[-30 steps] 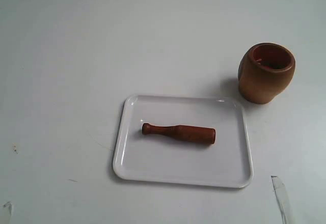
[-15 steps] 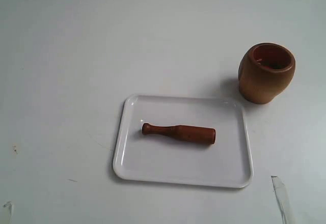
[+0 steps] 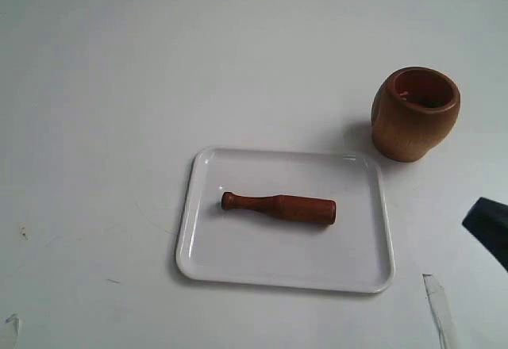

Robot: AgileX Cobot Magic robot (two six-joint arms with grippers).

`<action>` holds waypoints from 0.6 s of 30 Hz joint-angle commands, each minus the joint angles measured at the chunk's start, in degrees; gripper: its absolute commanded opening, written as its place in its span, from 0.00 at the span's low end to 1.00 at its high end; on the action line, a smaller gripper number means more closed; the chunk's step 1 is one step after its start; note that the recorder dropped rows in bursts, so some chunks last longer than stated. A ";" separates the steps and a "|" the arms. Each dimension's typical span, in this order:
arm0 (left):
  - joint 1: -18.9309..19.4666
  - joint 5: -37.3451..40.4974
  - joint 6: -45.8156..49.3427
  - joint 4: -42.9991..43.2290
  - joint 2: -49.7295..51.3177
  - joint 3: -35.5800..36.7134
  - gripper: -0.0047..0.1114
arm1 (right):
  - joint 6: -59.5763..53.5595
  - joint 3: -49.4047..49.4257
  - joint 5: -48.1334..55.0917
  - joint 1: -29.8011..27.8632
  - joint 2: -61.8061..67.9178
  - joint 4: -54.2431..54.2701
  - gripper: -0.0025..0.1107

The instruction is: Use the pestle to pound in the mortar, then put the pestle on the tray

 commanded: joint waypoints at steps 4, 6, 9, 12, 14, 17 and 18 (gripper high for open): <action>-0.44 -0.17 -0.47 -0.42 -0.07 0.03 0.04 | 1.13 1.74 -0.10 -0.03 -0.17 0.16 0.02; -0.44 -0.17 -0.47 -0.42 -0.07 0.03 0.04 | 2.40 1.74 2.49 -0.03 -0.17 0.91 0.02; -0.44 -0.17 -0.47 -0.42 -0.07 0.03 0.04 | 2.41 1.74 9.25 -0.03 -0.17 3.37 0.02; -0.44 -0.17 -0.47 -0.42 -0.07 0.03 0.04 | 2.26 1.74 9.94 -0.03 -0.17 3.61 0.02; -0.44 -0.17 -0.47 -0.42 -0.07 0.03 0.04 | 1.55 1.74 9.94 -1.70 -0.17 3.39 0.02; -0.44 -0.17 -0.47 -0.42 -0.07 0.03 0.04 | 0.40 1.74 9.94 -7.75 -0.17 3.39 0.02; -0.44 -0.17 -0.47 -0.42 -0.07 0.03 0.04 | 0.17 1.74 9.94 -10.06 -0.17 3.39 0.02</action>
